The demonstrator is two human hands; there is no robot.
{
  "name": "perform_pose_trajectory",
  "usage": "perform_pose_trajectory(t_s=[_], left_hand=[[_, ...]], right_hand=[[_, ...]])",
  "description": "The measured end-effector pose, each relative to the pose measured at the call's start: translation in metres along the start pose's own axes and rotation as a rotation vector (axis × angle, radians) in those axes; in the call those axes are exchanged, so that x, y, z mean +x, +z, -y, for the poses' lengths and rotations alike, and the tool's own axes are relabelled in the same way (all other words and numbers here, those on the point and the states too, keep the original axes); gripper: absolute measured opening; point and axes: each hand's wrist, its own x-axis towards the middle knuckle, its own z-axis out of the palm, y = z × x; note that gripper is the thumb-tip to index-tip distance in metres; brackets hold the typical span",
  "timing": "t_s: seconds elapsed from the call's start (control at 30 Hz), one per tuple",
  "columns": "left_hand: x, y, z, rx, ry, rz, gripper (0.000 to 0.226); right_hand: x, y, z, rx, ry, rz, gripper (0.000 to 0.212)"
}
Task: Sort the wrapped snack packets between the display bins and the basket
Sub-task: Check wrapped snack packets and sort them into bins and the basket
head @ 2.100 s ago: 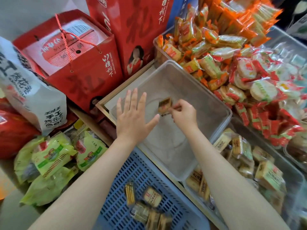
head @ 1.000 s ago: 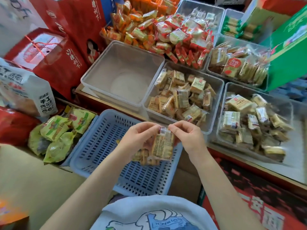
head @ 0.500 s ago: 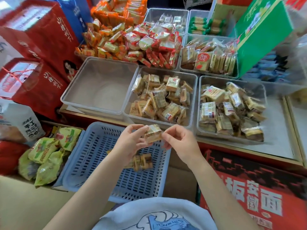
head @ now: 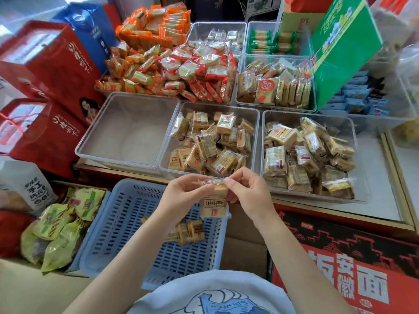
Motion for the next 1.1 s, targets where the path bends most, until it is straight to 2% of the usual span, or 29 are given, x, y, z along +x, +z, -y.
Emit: perform_pose_trajectory(t_s=[0.17,0.27,0.5,0.57,0.63,0.7,0.77,0.87,0.93,1.03,1.1], left_hand=[[0.016,0.007,-0.011,-0.164,-0.185,0.036,0.02],[0.029,0.007,-0.014,-0.261,-0.259,0.006,0.018],[0.055,0.01,-0.019,-0.237,-0.178,-0.099,0.012],[0.067,0.012,-0.023,-0.231,-0.161,-0.135,0.011],[0.083,0.014,-0.027,-0.237,-0.133,-0.182,0.014],[0.101,0.015,-0.029,-0.212,-0.121,-0.206,0.02],[0.12,0.017,-0.026,-0.052,-0.09,-0.221,0.024],[0.147,0.015,-0.01,0.51,0.106,-0.233,0.038],[0.163,0.01,0.005,0.768,0.201,-0.179,0.055],[0.177,-0.001,0.033,1.036,0.216,-0.067,0.067],[0.179,-0.008,0.048,1.072,0.231,-0.064,0.071]], right_hand=[[0.013,-0.004,-0.001,0.004,-0.084,-0.088,0.012],[0.021,-0.004,0.002,0.043,-0.078,-0.074,0.01],[0.051,-0.004,0.003,0.038,-0.01,-0.08,0.01],[0.063,-0.006,0.006,0.028,0.045,-0.024,0.011],[0.075,-0.008,0.009,0.012,0.125,0.08,0.023],[0.088,-0.01,0.008,-0.031,0.141,0.111,0.031],[0.105,-0.014,0.005,-0.151,0.086,0.033,0.028],[0.136,-0.02,-0.001,-0.263,0.004,-0.085,0.022],[0.159,-0.02,-0.007,-0.324,-0.046,-0.064,0.021],[0.185,-0.016,-0.028,-0.613,-0.113,-0.044,0.026],[0.193,-0.013,-0.037,-0.777,-0.132,-0.143,0.028]])
